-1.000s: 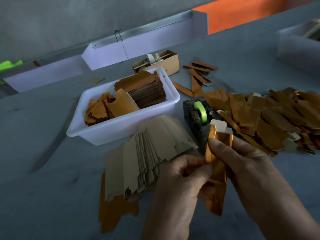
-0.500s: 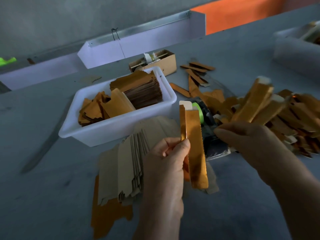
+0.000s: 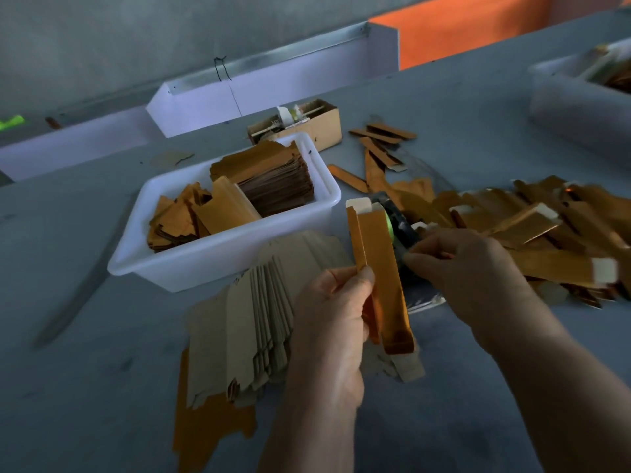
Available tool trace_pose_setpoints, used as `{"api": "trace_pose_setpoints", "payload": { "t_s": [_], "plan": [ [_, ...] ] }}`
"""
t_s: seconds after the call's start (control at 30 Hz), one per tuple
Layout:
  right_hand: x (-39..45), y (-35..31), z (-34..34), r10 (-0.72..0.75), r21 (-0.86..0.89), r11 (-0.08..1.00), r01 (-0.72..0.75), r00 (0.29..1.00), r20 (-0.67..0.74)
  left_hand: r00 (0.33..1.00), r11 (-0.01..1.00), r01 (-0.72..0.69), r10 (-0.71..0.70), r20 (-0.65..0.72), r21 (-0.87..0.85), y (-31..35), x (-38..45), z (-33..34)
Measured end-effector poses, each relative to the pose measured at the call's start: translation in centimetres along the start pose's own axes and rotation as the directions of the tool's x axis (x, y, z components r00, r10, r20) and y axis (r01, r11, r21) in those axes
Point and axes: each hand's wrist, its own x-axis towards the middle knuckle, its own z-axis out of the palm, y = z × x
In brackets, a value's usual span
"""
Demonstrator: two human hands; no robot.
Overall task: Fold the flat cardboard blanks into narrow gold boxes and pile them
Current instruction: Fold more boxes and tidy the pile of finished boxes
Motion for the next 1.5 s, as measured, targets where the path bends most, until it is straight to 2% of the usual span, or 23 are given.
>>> {"api": "trace_pose_setpoints", "payload": {
  "t_s": [0.1, 0.17, 0.4, 0.6, 0.77, 0.9, 0.97, 1.1, 1.2, 1.27, 1.33, 1.4, 1.5],
  "plan": [
    [-0.8, 0.0, -0.3, -0.006, 0.137, 0.990, 0.022, 0.993, -0.116, 1.000, 1.000, 0.017, -0.017, -0.010, -0.022, -0.4, 0.2, -0.2],
    [-1.4, 0.4, -0.5, 0.029, 0.184, 0.983, -0.005, 0.992, -0.127, 1.000, 0.999, 0.022, -0.022, 0.002, -0.031, -0.6, 0.2, -0.4],
    [-2.7, 1.4, 0.0, -0.026, -0.068, 0.998, 0.016, 0.988, -0.151, 0.991, 0.996, -0.083, 0.085, 0.106, -0.016, 0.0, -0.2, -0.1],
    [-3.1, 1.9, 0.8, -0.011, 0.015, 1.000, 0.014, 0.986, -0.169, 0.976, 0.996, -0.084, 0.076, 0.204, 0.029, 0.5, 0.2, 1.0],
    [-3.3, 2.1, 1.1, -0.083, -0.003, 0.996, 0.084, 0.976, -0.201, 0.982, 0.978, -0.100, 0.067, 0.177, 0.182, 0.1, 0.7, 1.4],
    [-2.9, 2.4, 1.0, -0.208, -0.235, 0.959, 0.157, 0.955, -0.211, 0.984, 0.957, -0.127, 0.088, 0.156, 0.260, 0.0, 1.0, 1.4],
    [-3.1, 2.6, 0.7, -0.186, -0.283, 0.952, 0.121, 0.958, -0.217, 0.984, 0.960, -0.113, 0.072, 0.164, 0.255, 0.3, 0.9, 1.3],
    [-4.3, 2.5, -0.9, -0.223, -0.134, 0.972, 0.195, 0.944, -0.242, 0.986, 0.971, -0.068, 0.031, 0.163, 0.228, 0.6, 0.9, 1.3],
    [-5.2, 1.7, -2.2, -0.138, 0.282, 0.944, 0.172, 0.981, -0.135, 0.985, 0.984, -0.037, 0.007, 0.173, 0.172, 0.4, 0.6, 0.9],
    [-5.4, 1.4, -2.9, -0.193, 0.427, 0.887, 0.174, 0.981, -0.001, 0.984, 0.993, -0.020, -0.001, 0.177, 0.118, 0.2, 0.1, 0.6],
    [-5.5, 0.9, -3.2, -0.304, 0.408, 0.881, 0.240, 0.947, 0.100, 0.983, 0.999, 0.000, -0.010, 0.182, 0.053, 0.0, -0.4, 0.2],
    [-5.4, 0.2, -3.0, -0.371, 0.384, 0.874, 0.296, 0.919, 0.135, 0.979, 1.000, 0.024, -0.022, 0.204, -0.006, -0.1, -0.8, 0.0],
    [-5.2, -0.4, -2.4, -0.385, 0.305, 0.896, 0.324, 0.908, 0.165, 0.974, 1.000, 0.018, -0.020, 0.227, 0.011, -0.1, -1.2, -0.3]
  ]
}}
